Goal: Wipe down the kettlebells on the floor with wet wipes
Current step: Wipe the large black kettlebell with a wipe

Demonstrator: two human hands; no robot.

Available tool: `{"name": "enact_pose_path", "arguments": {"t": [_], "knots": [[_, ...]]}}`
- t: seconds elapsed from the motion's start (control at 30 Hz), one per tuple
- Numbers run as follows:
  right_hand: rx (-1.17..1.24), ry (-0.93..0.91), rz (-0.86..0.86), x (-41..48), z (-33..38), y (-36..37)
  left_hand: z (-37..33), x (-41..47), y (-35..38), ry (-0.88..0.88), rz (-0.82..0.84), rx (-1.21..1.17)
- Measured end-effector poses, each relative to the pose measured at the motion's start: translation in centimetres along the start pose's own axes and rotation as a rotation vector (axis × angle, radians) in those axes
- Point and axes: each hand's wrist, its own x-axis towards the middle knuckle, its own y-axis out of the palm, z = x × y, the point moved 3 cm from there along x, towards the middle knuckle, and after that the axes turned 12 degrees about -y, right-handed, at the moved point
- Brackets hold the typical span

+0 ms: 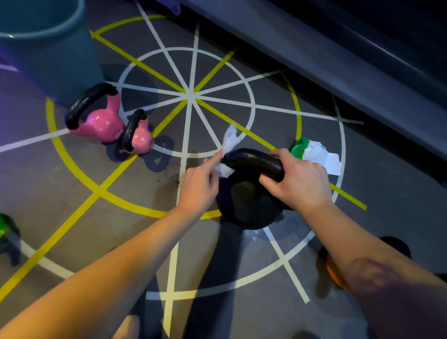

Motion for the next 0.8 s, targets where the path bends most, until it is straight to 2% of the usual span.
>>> {"name": "enact_pose_path", "arguments": {"t": [0.1,0.27,0.37,0.53,0.8], "knots": [[-0.011,-0.001,-0.008,0.0,0.0,0.1,1.3,-0.6,1.1,-0.086,0.103,-0.014],[-0.016,0.001,0.001,0.0,0.0,0.0,2.0,0.1,2.7,-0.245,0.243,0.121],[-0.016,-0.005,0.012,0.0,0.1,-0.1,1.2,-0.5,2.3,-0.230,0.194,0.000],[-0.030,-0.005,-0.013,0.0,0.0,0.1,-0.1,-1.2,0.4,-0.125,0.023,-0.188],[-0.027,-0.004,-0.020,0.0,0.0,0.2,-2.3,-0.9,-0.5,0.020,-0.027,-0.075]]}}
